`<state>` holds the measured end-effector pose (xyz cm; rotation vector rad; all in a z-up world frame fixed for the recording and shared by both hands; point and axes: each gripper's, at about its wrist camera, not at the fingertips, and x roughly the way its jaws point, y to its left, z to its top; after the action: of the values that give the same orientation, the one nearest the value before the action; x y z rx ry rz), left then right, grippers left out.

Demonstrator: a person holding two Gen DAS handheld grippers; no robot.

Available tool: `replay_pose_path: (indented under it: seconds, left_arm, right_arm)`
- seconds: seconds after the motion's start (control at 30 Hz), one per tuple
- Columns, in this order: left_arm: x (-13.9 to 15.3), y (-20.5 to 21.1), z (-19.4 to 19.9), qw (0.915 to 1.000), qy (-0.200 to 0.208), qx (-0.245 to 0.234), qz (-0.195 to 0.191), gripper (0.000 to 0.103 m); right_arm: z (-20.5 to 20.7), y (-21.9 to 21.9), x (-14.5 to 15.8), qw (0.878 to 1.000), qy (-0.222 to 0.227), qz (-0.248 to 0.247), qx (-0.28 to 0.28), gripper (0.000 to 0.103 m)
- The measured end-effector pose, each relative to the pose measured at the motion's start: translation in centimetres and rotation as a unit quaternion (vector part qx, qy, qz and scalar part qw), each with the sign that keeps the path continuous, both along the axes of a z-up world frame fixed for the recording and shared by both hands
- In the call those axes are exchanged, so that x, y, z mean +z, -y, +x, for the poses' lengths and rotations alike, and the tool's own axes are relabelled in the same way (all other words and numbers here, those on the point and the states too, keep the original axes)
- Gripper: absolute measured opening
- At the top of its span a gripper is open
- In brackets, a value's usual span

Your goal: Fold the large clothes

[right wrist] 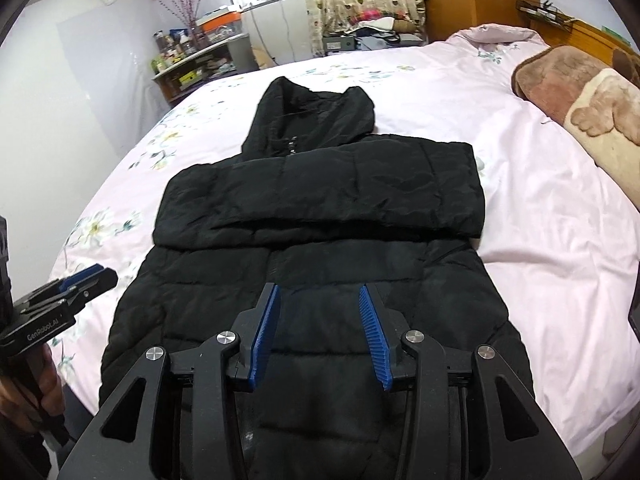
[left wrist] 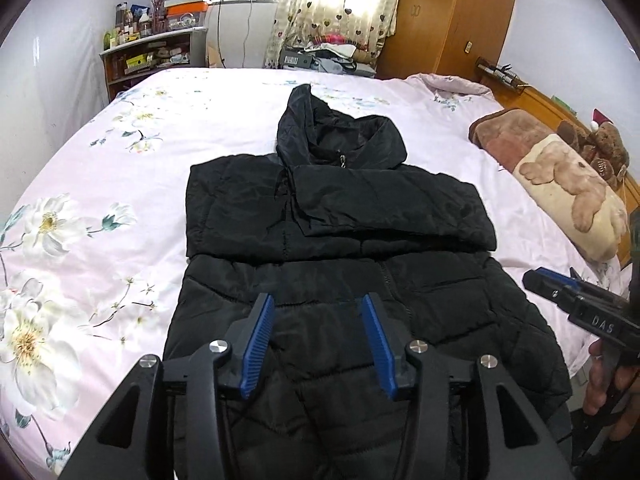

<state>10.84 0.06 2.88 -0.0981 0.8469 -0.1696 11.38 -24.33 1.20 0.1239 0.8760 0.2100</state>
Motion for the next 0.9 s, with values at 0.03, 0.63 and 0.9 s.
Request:
replay_pose_path:
  seconds: [0.03, 0.63, 0.9]
  left_arm:
    - [0.3, 0.0, -0.2, 1.0000, 0.002, -0.001, -0.001, 0.049]
    - [2.3, -0.4, 6.8, 0.9998, 0.017, 0.001, -0.006, 0.052]
    - [2.5, -1.3, 16.7, 0.9996, 0.023, 0.014, 0.001, 0.052]
  right_arm:
    - [-0.2, -0.2, 0.2, 1.000, 0.002, 0.002, 0.003, 0.042]
    - [5.6, 0.0, 2.1, 1.000, 0.016, 0.019, 0.015, 0.042]
    - [15.3, 1.2, 2.1, 1.000, 0.013, 0.007, 0.012, 0.042]
